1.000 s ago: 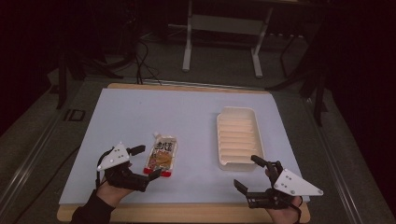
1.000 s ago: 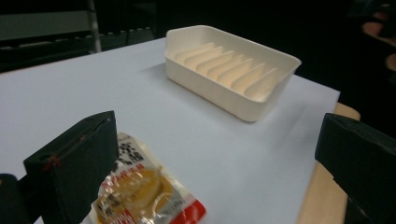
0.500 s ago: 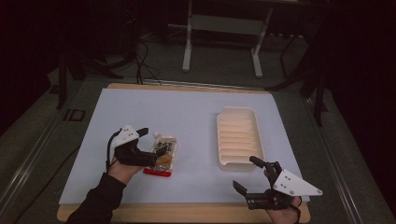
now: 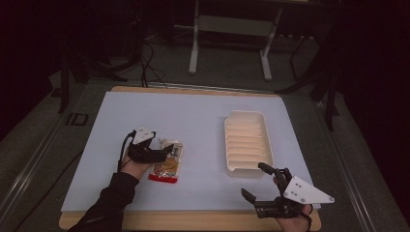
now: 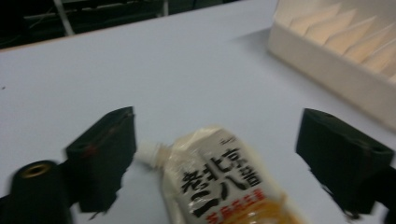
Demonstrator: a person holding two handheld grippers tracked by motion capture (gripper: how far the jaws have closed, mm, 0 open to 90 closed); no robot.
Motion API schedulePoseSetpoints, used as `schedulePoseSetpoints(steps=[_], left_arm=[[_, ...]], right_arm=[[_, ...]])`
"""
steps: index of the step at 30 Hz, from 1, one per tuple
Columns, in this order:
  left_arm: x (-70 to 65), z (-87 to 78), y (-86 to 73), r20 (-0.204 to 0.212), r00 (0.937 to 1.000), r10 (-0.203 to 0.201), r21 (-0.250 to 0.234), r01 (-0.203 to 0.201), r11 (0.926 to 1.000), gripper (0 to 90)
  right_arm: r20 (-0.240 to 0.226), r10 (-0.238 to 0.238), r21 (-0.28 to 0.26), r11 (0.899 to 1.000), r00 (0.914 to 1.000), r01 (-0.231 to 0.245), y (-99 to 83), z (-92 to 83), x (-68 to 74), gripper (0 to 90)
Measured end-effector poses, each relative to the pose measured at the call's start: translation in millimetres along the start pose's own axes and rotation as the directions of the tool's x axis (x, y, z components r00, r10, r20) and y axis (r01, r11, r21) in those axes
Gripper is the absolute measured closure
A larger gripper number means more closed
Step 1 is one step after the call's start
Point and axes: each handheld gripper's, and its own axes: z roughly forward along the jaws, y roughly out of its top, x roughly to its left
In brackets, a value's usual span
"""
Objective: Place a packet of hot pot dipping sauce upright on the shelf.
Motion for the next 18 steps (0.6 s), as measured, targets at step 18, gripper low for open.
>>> schedulePoseSetpoints(steps=[18], left_arm=[[18.6, 30.2, -18.3, -0.048, 0.9971, -0.058, 0.145, 0.064, 0.9874, 33.8]], right_arm=[[-0.011, 0.012, 0.008, 1.0, 0.9999, -0.012, -2.1, 0.5, -0.1, 12.8]])
